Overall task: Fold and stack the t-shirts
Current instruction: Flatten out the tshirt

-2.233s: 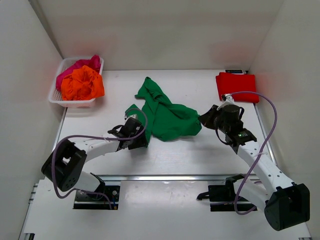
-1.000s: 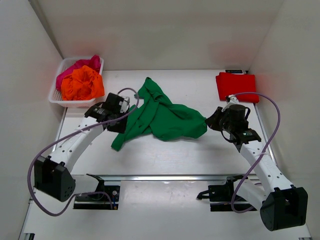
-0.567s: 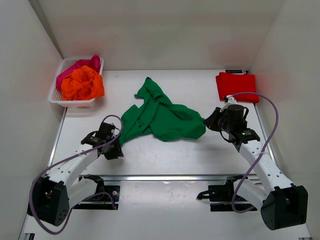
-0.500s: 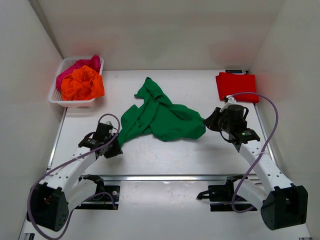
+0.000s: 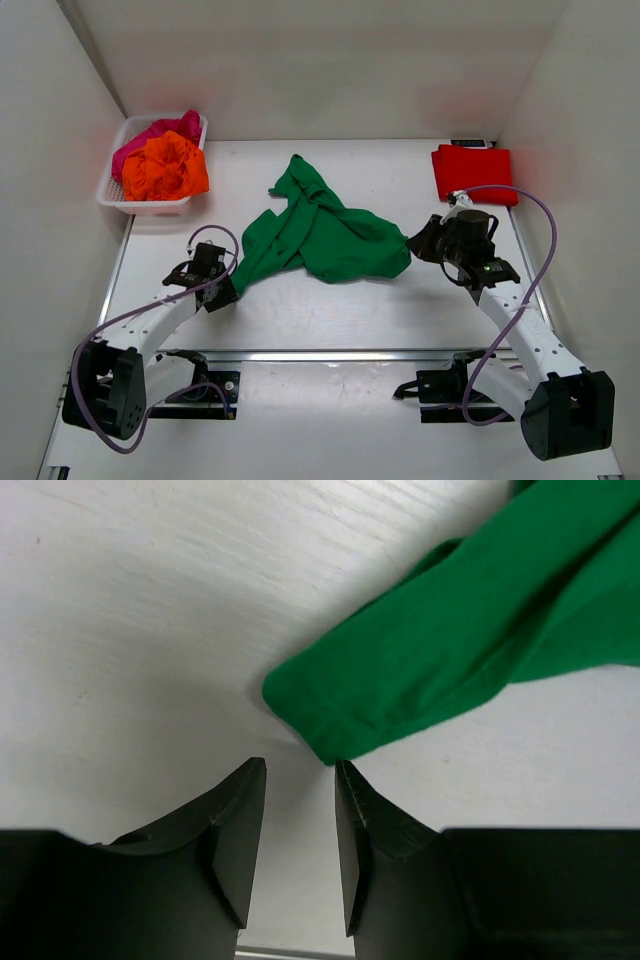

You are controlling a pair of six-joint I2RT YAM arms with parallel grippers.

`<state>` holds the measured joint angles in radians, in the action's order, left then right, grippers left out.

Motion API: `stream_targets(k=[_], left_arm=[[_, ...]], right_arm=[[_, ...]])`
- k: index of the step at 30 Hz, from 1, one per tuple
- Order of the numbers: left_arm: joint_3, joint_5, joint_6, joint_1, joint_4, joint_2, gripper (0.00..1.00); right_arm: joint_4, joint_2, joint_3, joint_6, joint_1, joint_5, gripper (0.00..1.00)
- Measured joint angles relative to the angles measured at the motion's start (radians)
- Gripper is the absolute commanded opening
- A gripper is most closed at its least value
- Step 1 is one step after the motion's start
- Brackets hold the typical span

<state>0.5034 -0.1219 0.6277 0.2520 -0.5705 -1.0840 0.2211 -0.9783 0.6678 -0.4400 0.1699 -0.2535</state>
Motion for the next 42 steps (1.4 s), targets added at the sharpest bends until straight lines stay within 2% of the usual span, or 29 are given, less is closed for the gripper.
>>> stream_targets(k=[5, 17, 18, 20, 21, 28, 31, 36, 39, 42], left_arm=[[-0.003, -0.028, 0.010, 0.013, 0.056, -0.037, 0.43], [-0.020, -0.050, 0.043, 0.045, 0.167, -0.081, 0.46], [-0.020, -0.056, 0.044, 0.050, 0.175, -0.085, 0.42], [-0.020, -0.065, 0.048, 0.060, 0.192, -0.096, 0.21], [-0.021, -0.067, 0.047, 0.062, 0.199, -0.101, 0.01], [0.015, -0.050, 0.024, 0.050, 0.156, -0.068, 0.00], [0.191, -0.026, -0.019, 0.011, 0.049, -0.064, 0.00], [0.761, -0.021, -0.096, -0.076, -0.004, -0.079, 0.00], [1.033, -0.035, -0.124, -0.103, 0.009, -0.078, 0.00], [1.217, -0.047, -0.136, -0.108, 0.000, -0.074, 0.00]], right_arm=[[-0.006, 0.000, -0.001, 0.000, -0.008, -0.010, 0.00], [-0.020, -0.005, -0.009, 0.000, -0.010, -0.019, 0.00], [-0.020, -0.006, -0.009, 0.000, -0.010, -0.019, 0.00], [-0.021, -0.006, -0.010, 0.000, -0.010, -0.019, 0.00], [-0.021, -0.006, -0.010, 0.000, -0.010, -0.020, 0.00], [-0.004, -0.011, -0.003, 0.030, -0.045, -0.040, 0.00], [0.047, -0.018, 0.055, 0.053, -0.138, -0.097, 0.00], [0.092, -0.022, 0.336, 0.075, -0.315, -0.194, 0.00], [0.084, -0.013, 0.523, 0.074, -0.370, -0.247, 0.00], [0.074, -0.003, 0.686, 0.074, -0.376, -0.287, 0.00]])
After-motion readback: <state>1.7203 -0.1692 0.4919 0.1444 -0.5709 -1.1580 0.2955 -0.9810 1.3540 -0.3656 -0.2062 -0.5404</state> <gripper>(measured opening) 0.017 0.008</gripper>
